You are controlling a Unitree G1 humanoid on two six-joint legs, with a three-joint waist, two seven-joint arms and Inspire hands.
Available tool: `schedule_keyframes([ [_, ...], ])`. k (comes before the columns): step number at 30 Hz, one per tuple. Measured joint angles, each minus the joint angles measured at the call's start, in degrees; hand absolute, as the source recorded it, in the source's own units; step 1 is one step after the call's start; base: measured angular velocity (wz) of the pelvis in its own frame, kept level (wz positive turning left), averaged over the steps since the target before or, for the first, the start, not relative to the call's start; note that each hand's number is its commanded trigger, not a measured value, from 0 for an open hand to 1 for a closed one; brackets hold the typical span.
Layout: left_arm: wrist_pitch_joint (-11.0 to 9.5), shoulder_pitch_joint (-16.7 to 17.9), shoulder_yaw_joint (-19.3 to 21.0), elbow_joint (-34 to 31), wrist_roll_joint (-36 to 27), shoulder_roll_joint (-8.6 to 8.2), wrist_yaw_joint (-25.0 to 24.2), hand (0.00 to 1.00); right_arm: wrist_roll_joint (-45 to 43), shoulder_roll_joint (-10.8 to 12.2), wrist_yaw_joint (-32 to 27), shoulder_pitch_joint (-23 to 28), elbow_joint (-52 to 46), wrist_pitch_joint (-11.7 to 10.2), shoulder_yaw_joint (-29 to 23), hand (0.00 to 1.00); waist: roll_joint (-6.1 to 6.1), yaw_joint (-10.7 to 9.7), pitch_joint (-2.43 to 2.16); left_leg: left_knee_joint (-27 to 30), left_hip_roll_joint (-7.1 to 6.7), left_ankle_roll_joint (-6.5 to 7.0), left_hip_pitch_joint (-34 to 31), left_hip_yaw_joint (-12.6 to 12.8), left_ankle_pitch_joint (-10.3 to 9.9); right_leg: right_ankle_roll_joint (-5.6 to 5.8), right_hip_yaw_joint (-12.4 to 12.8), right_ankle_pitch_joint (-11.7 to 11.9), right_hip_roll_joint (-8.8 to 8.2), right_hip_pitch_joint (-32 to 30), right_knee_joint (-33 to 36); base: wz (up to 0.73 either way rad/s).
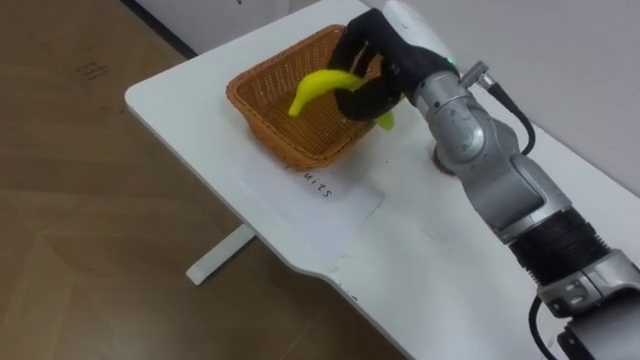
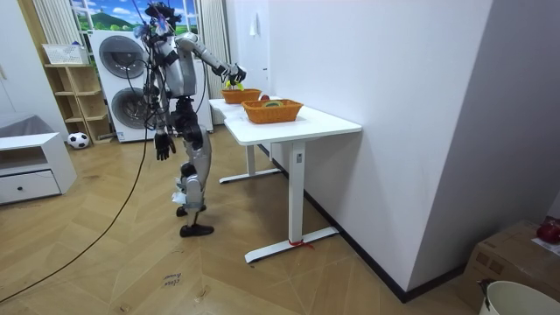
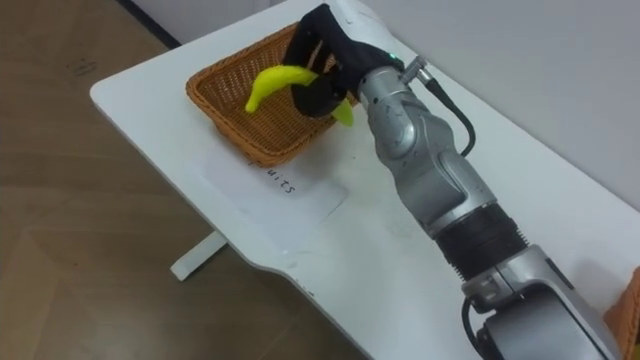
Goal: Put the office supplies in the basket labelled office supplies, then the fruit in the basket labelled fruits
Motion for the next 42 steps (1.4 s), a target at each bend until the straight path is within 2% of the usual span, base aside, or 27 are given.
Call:
schedule_keyframes([
  [3, -0.03, 0.0, -0.05, 0.01, 0.84, 0.01, 0.0, 0.0, -1.9, 0.0, -0.88, 0.0, 0.04, -0.14, 0.92, 0.0, -0.21, 0.09, -0.15, 0.06, -0.13, 0.0, -0.38, -0.03, 0.0, 0.0, -0.47, 0.0, 0.03, 0.0, -0.85, 0.0],
  [6, -0.04, -0.02, -0.39, -0.01, 1.17, 0.05, 0.0, 0.0, -1.89, 0.01, -1.65, 0.0, 0.57, -0.95, 1.57, 0.0, -0.14, 0.12, -0.13, 0.12, -0.12, -0.01, -0.37, -0.04, 0.01, 0.0, -0.47, 0.0, 0.06, 0.0, -0.88, 0.0],
  [12, -0.04, -0.1, -0.51, -0.11, 2.39, 0.09, -0.03, 0.0, -2.27, 0.41, -2.82, -0.03, 1.44, -1.12, 2.45, 0.0, -0.15, 0.21, -0.13, 0.06, -0.1, -0.01, -0.26, 0.0, 0.01, 0.0, -0.45, 0.0, 0.03, -0.08, -0.88, 0.0],
  [20, -0.14, -0.29, -0.52, -0.15, 4.51, 0.22, -0.55, 0.0, -2.32, 0.84, -2.78, -0.04, 2.34, -1.15, 4.6, 0.0, -0.66, 0.21, -0.44, 0.07, -0.08, -0.01, -0.34, 0.05, 0.01, 0.0, -0.35, 0.0, 0.02, -0.34, -0.85, 0.0],
  [32, -0.65, -1.01, -0.51, 0.01, 4.57, 0.37, -1.8, 0.0, -3.15, 0.79, -2.85, -0.41, 4.37, -1.39, 5.27, 0.0, -0.96, -0.08, -0.19, 0.1, -0.09, -0.03, -0.39, 0.01, 0.03, 0.0, -0.13, 0.0, 0.03, -0.27, -0.85, 0.0],
  [35, -0.73, -1.07, -0.53, -0.02, 4.47, 0.35, -1.79, 0.0, -3.03, 0.77, -2.88, -0.4, 4.37, -2.41, 5.24, 0.0, -0.83, -0.67, -0.08, 0.13, -0.1, -0.03, -0.4, 0.01, 0.02, 0.0, -0.06, 0.0, 0.04, -0.26, -0.85, 0.0],
  [42, -1.28, -1.59, -0.66, -0.02, 4.44, 0.24, -1.41, 0.0, -0.38, 0.78, -3.88, -0.37, 3.65, -3.94, 4.18, 0.0, 0.05, -2.36, 0.48, 0.12, -0.1, -0.04, -0.84, 0.12, 0.01, 0.0, -0.09, 0.0, 0.03, -0.5, -0.83, 0.0],
])
